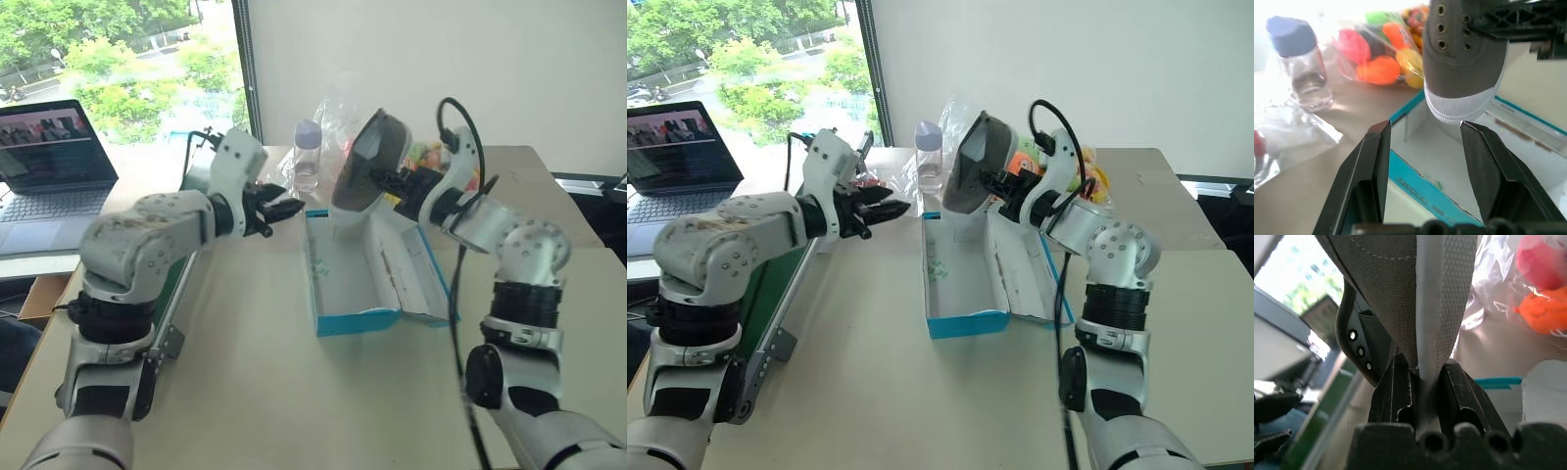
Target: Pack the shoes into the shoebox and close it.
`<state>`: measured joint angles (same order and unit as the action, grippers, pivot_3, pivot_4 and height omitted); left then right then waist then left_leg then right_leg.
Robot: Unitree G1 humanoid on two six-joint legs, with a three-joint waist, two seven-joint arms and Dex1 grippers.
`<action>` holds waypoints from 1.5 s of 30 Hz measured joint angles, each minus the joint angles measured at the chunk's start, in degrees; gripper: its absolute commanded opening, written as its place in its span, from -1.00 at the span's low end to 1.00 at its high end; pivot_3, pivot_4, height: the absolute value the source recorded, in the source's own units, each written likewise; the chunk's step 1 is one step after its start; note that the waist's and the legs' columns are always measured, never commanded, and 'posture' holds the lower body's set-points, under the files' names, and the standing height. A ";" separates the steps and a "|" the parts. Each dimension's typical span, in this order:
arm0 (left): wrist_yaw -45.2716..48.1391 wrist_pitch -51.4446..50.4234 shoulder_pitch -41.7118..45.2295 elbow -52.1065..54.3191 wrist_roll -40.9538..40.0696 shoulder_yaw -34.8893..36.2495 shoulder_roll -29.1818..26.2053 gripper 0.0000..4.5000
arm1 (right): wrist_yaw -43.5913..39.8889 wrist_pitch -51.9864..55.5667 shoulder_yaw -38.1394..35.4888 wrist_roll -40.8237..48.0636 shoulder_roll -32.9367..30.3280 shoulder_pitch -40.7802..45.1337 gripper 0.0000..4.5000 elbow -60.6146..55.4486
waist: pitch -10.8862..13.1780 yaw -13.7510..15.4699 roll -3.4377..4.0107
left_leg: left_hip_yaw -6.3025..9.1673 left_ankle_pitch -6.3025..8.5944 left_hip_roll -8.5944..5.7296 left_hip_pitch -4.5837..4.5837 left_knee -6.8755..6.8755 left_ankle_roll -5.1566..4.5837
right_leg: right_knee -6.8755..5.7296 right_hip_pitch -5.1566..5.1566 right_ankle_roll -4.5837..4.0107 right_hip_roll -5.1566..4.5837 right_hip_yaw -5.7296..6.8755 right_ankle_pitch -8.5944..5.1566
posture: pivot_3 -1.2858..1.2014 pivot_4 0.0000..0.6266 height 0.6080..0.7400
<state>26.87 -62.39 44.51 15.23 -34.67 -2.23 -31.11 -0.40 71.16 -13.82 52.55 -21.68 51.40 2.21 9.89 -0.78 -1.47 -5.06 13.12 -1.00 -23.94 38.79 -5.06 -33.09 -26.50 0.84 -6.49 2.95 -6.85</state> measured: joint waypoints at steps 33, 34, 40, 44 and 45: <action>-4.90 -0.84 -4.53 5.14 5.19 -1.06 4.39 0.06 | -15.24 3.24 27.30 -27.01 -8.66 -4.49 -0.89 3.48 | -0.24 0.11 -0.40 | -0.05 0.11 -0.03 0.18 0.35 -0.26 | 0.01 0.35 0.57 0.00 -0.09 -0.23 | 0.03 -0.52 1.00; -5.02 -1.40 -4.53 5.47 5.17 -0.87 4.39 0.06 | -15.54 2.48 27.49 -27.74 -8.43 -4.52 -0.89 4.14 | -0.26 0.10 -0.43 | -0.05 0.11 -0.03 0.20 0.35 -0.25 | 0.01 0.36 0.56 0.00 -0.09 -0.23 | 0.03 -0.52 1.00; -5.54 -2.61 -4.52 6.48 5.09 -0.86 4.81 0.06 | -16.07 -0.39 27.81 -31.42 -6.13 -4.78 -0.07 6.32 | -0.28 0.00 -0.46 | -0.06 0.25 0.00 0.29 0.34 0.12 | -0.06 0.34 0.55 0.01 -0.13 -0.23 | 0.03 -0.52 1.00; -5.66 -2.90 -4.52 6.51 5.11 -0.66 4.73 0.06 | -16.68 0.00 28.57 -32.85 -4.89 -5.54 0.56 6.92 | -0.26 0.17 -0.44 | -0.04 0.06 -0.01 0.11 0.31 -0.16 | -0.06 0.20 0.47 0.02 -0.10 -0.18 | 0.03 -0.52 1.00; -5.70 -2.90 -4.51 6.51 5.12 -0.61 4.74 0.06 | -16.96 0.13 28.57 -33.26 -4.82 -5.52 0.67 6.86 | -0.26 0.15 -0.44 | -0.05 0.07 -0.02 0.11 0.31 -0.17 | -0.03 0.21 0.38 0.01 -0.11 -0.13 | 0.03 -0.52 1.00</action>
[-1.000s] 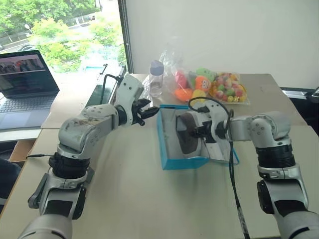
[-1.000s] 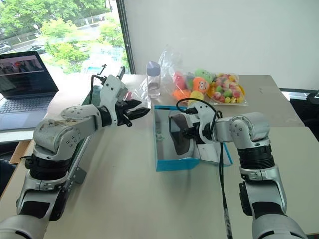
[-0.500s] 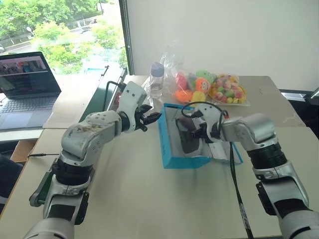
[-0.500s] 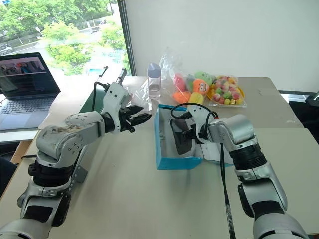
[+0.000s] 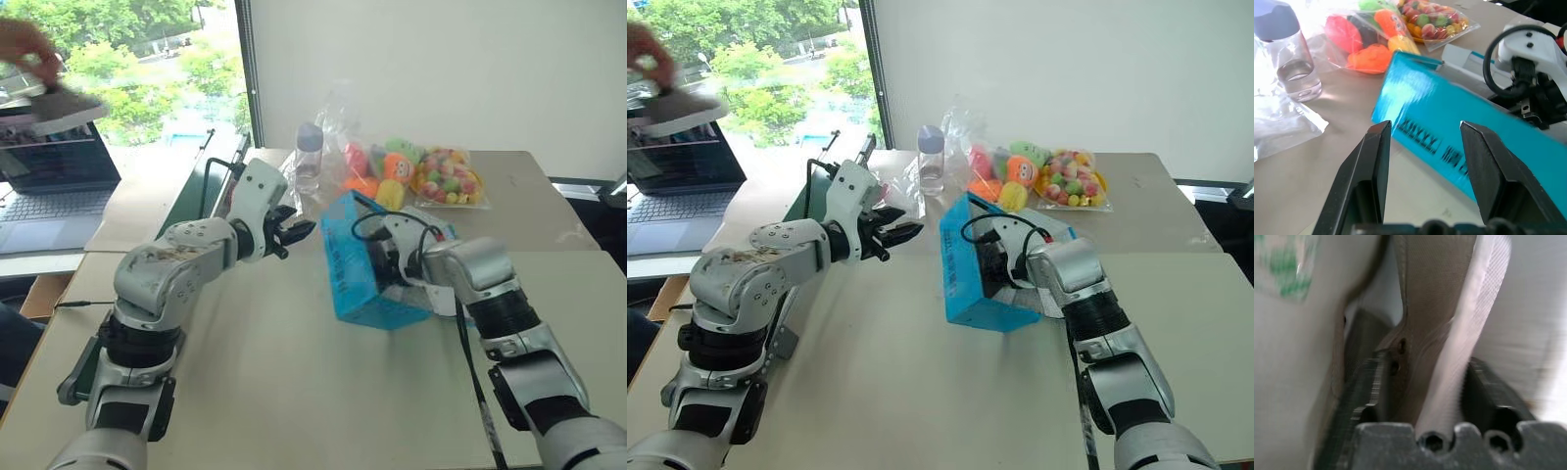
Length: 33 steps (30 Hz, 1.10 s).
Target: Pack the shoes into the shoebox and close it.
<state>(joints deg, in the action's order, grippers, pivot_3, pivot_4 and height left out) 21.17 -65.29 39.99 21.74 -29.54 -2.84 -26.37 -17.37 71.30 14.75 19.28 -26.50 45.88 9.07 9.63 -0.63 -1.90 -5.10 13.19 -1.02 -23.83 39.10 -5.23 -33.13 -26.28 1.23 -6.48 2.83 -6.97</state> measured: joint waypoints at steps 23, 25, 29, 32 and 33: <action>-5.15 1.65 0.05 -2.81 3.64 4.85 1.29 0.17 | -3.21 -4.19 -11.23 1.14 6.37 4.30 0.99 -11.37 | 0.04 -0.37 0.05 | -0.02 -0.01 0.01 0.01 -0.15 0.03 | 0.01 -0.10 -0.06 0.06 -0.02 0.04 | 0.03 -0.52 1.00; -8.38 3.55 -3.62 -4.32 6.09 9.68 0.73 0.36 | -7.33 -9.56 -12.89 2.67 6.06 3.98 1.00 -12.05 | 0.04 -0.37 0.05 | 0.00 -0.03 0.03 0.03 -0.18 0.06 | 0.01 -0.10 -0.08 0.07 0.01 0.05 | 0.03 -0.52 1.00; -11.70 8.08 -9.41 -5.79 9.01 16.38 0.91 0.98 | -13.96 -11.45 -17.16 9.11 7.40 3.41 1.00 -12.49 | 0.04 -0.17 0.05 | 0.01 0.00 0.03 0.01 -0.18 0.13 | 0.02 -0.10 -0.29 0.03 0.03 0.18 | 0.03 -0.52 1.00; -14.66 11.99 -11.77 -5.78 10.65 19.79 2.07 0.98 | -18.55 -13.30 -15.43 10.84 7.21 3.41 1.00 -13.11 | 0.04 0.12 0.05 | 0.03 0.23 -0.01 0.00 -0.17 0.51 | 0.03 -0.08 -0.30 -0.07 0.07 0.18 | 0.03 -0.52 1.00; -15.65 13.06 -12.63 -5.79 11.41 20.58 2.22 0.98 | -19.71 -13.86 -14.81 11.09 7.19 3.37 1.00 -13.11 | 0.04 0.12 0.05 | 0.03 0.23 -0.01 0.00 -0.17 0.52 | 0.03 -0.08 -0.30 -0.07 0.06 0.19 | 0.03 -0.52 1.00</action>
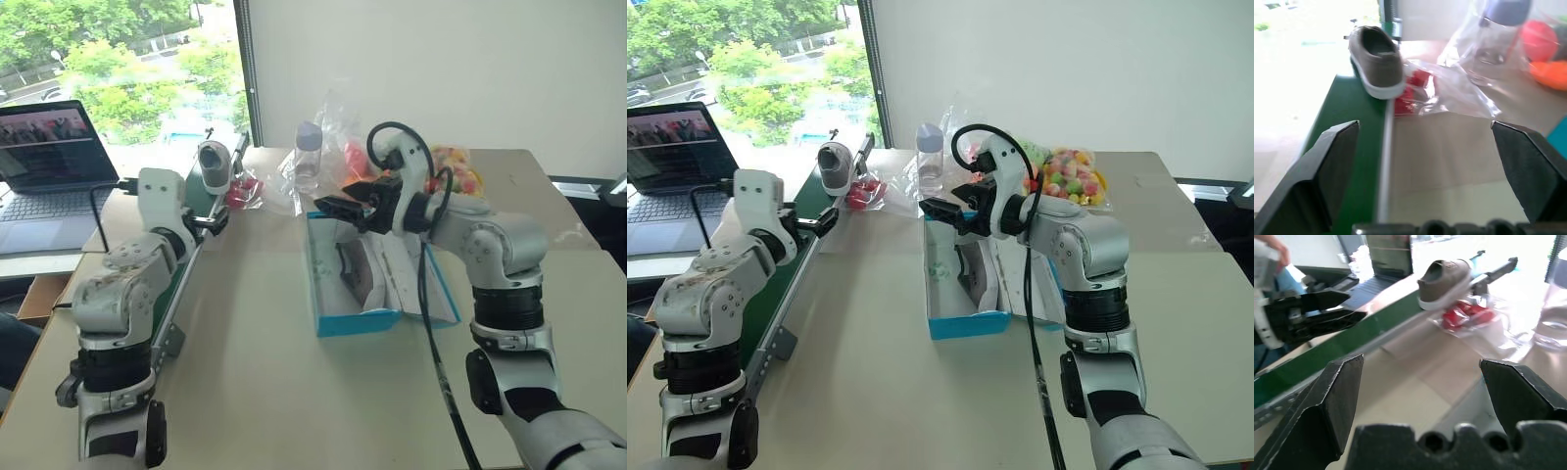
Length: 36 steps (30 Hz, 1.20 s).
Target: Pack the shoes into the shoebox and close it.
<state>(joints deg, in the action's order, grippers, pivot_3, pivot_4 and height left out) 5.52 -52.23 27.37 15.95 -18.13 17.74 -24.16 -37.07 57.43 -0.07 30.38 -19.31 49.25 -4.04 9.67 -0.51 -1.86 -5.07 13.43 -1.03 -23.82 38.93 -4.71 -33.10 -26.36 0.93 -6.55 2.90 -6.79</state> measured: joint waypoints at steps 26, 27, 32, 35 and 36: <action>-6.13 6.10 -7.28 -6.87 4.66 -0.65 8.57 0.98 | -3.38 -4.68 7.25 -2.82 -3.03 -3.04 1.00 -2.49 | 0.00 0.04 0.00 | 0.00 0.05 0.04 -0.02 -0.01 0.05 | -0.01 -0.06 -0.02 -0.09 0.07 0.01 | 0.03 -0.52 1.00; -6.40 6.13 -7.31 -6.91 4.70 -0.46 8.83 0.98 | -3.37 -4.68 7.25 -2.86 -3.07 -3.04 1.00 -2.49 | 0.00 0.06 0.00 | 0.01 0.05 0.04 -0.02 -0.01 0.05 | -0.01 -0.06 -0.03 -0.10 0.08 0.01 | 0.03 -0.52 1.00; -6.57 6.89 -7.34 -7.27 4.08 1.53 10.05 0.33 | -3.27 -4.68 7.25 -3.17 -3.27 -3.03 1.00 -2.49 | 0.00 0.47 0.00 | 0.02 0.05 0.04 -0.01 -0.01 0.06 | -0.01 -0.05 -0.03 -0.15 0.11 0.01 | 0.03 -0.52 1.00; -6.56 7.36 -6.96 -7.39 3.44 2.16 10.34 0.14 | -3.26 -4.68 7.25 -3.21 -3.27 -3.02 1.00 -2.49 | 0.00 0.86 0.00 | 0.02 0.05 0.04 0.01 0.00 0.07 | -0.02 -0.03 -0.03 -0.21 0.13 0.02 | 0.03 -0.52 1.00; -6.58 7.38 -6.76 -7.48 3.37 2.25 10.42 0.12 | -3.24 -4.68 7.25 -3.21 -3.27 -3.02 1.00 -2.49 | -0.01 0.93 0.00 | 0.02 0.05 0.04 0.01 0.00 0.08 | -0.02 -0.02 -0.03 -0.22 0.15 0.02 | 0.03 -0.52 1.00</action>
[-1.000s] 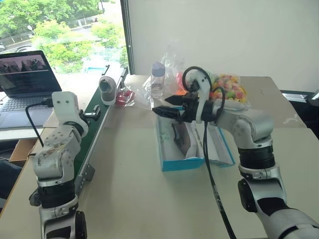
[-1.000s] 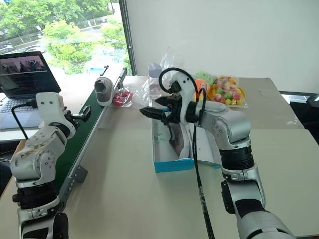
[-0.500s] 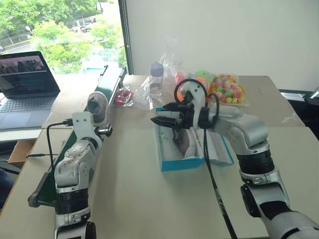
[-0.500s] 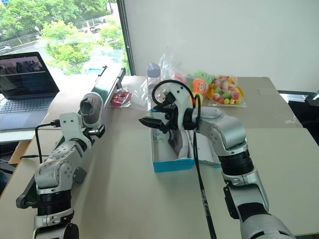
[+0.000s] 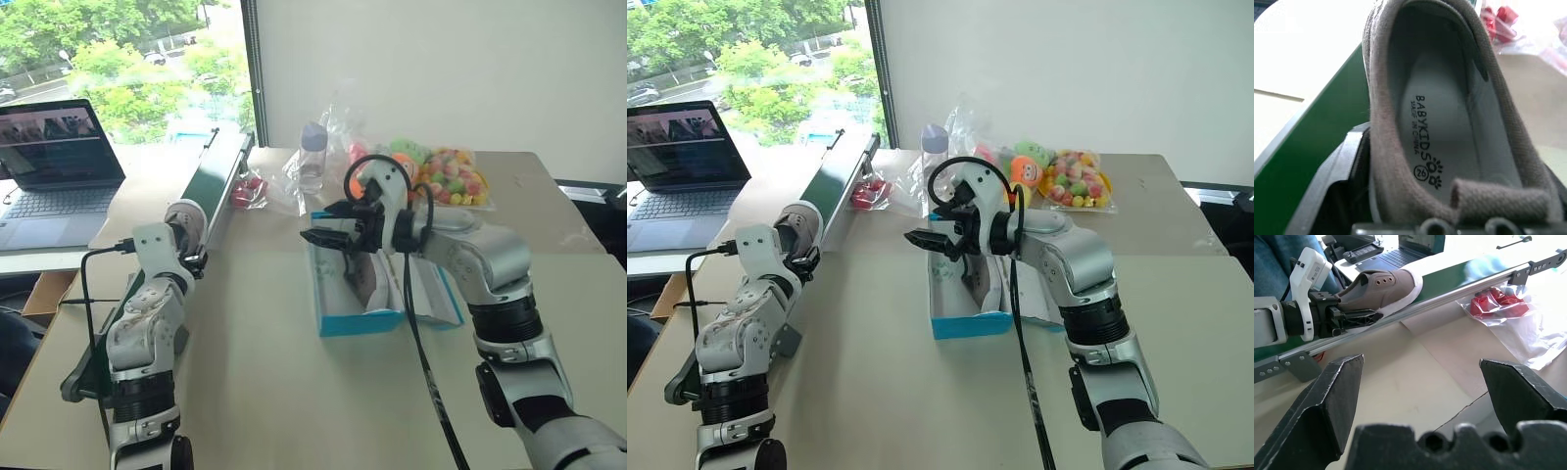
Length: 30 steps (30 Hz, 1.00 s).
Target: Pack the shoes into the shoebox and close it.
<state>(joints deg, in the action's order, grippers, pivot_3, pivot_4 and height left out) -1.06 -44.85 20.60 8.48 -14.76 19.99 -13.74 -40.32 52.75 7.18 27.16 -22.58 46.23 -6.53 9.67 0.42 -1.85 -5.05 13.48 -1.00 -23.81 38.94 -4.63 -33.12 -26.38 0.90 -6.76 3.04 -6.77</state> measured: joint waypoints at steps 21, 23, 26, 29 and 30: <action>8.12 4.50 10.55 8.32 -6.48 -17.42 12.29 0.12 | 36.22 20.07 -43.49 27.95 21.35 12.85 1.00 16.26 | 0.00 -0.32 0.01 | 0.08 -0.33 0.05 -0.83 0.02 -0.52 | -0.04 -0.55 -0.18 0.25 0.30 0.17 | 0.03 -0.52 1.00; 7.76 3.54 11.36 8.78 -7.16 -17.89 13.51 0.12 | 38.16 20.07 -43.82 28.26 20.84 12.85 1.00 16.29 | 0.00 -0.65 0.01 | 0.07 -0.35 0.04 -0.83 0.02 -0.56 | -0.04 -0.54 -0.17 0.28 0.28 0.17 | 0.03 -0.52 1.00; 7.40 2.18 12.99 9.70 -8.16 -18.43 14.51 0.12 | 39.53 20.04 -43.68 28.95 20.78 12.81 1.00 16.29 | 0.00 -1.07 0.01 | 0.07 -0.38 0.04 -0.82 0.06 -0.61 | -0.05 -0.46 -0.15 0.32 0.24 0.16 | 0.03 -0.52 1.00; 7.04 0.91 13.73 10.73 -9.28 -18.51 14.93 0.12 | 39.85 19.92 -43.26 29.83 20.53 12.45 1.00 16.20 | 0.00 -1.22 0.01 | 0.08 -0.39 0.03 -0.75 0.08 -0.64 | -0.04 -0.34 -0.11 0.34 0.21 0.16 | 0.03 -0.52 1.00; 6.85 0.47 13.81 10.85 -9.67 -18.43 14.77 0.12 | 39.87 19.81 -42.71 29.94 20.11 11.97 1.00 16.14 | 0.00 -1.22 0.01 | 0.08 -0.40 0.03 -0.70 0.09 -0.64 | -0.04 -0.29 -0.10 0.34 0.21 0.15 | 0.03 -0.52 1.00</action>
<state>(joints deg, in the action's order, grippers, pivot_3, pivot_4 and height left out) 5.79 -44.38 34.41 19.33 -24.43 1.56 1.03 -0.45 72.56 -35.52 57.10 -2.47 58.20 9.61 9.67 -0.80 -1.84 -4.97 13.09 -0.97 -24.51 39.02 -5.28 -33.15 -26.67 0.80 -6.42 3.25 -6.62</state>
